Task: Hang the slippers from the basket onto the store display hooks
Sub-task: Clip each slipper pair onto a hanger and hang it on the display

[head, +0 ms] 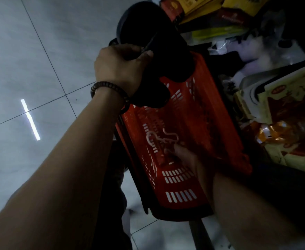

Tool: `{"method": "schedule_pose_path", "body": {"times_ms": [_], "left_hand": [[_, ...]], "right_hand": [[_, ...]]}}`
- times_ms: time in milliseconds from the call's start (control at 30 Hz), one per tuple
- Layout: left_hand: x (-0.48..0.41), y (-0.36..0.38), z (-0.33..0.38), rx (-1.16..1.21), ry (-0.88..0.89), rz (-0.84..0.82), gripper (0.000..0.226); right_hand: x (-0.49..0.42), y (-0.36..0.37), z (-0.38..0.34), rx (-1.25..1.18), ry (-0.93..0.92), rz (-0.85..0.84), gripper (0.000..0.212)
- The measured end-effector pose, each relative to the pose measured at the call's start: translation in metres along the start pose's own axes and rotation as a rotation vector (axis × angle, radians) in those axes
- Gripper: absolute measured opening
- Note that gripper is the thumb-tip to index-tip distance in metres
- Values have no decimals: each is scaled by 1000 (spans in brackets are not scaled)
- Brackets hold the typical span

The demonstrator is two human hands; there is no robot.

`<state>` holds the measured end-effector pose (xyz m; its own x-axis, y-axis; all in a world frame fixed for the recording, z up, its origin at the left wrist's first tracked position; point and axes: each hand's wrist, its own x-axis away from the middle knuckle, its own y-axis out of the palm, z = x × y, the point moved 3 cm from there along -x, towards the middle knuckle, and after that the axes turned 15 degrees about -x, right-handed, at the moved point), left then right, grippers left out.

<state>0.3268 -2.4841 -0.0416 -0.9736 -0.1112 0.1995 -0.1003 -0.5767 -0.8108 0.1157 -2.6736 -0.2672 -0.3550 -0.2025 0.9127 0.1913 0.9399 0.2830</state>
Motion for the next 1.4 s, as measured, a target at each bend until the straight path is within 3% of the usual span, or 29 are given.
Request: {"method": "schedule_pose_path", "body": {"times_ms": [133, 267, 467, 633, 800, 1000, 1200, 1400], "left_hand": [[1, 0, -4, 74, -27, -25, 30], [5, -3, -5, 187, -74, -46, 32], [12, -8, -11, 363, -192, -90, 35], [26, -9, -4, 541, -260, -155, 26], [35, -3, 6, 792, -383, -319, 26], [30, 2, 14, 890, -442, -468, 34], [29, 6, 25, 908, -448, -513, 25], [31, -1, 33, 933, -333, -587, 18]], "right_hand": [[23, 4, -35, -88, -59, 38, 4], [69, 20, -77, -67, -114, -12, 14], [155, 34, -134, -44, -424, -92, 33], [194, 39, -162, -271, -643, -133, 20], [181, 48, -177, -257, -900, 86, 29], [175, 41, -194, -199, -954, 190, 28], [170, 31, -201, -209, -952, 259, 26], [167, 32, -203, -213, -959, 251, 21]]}}
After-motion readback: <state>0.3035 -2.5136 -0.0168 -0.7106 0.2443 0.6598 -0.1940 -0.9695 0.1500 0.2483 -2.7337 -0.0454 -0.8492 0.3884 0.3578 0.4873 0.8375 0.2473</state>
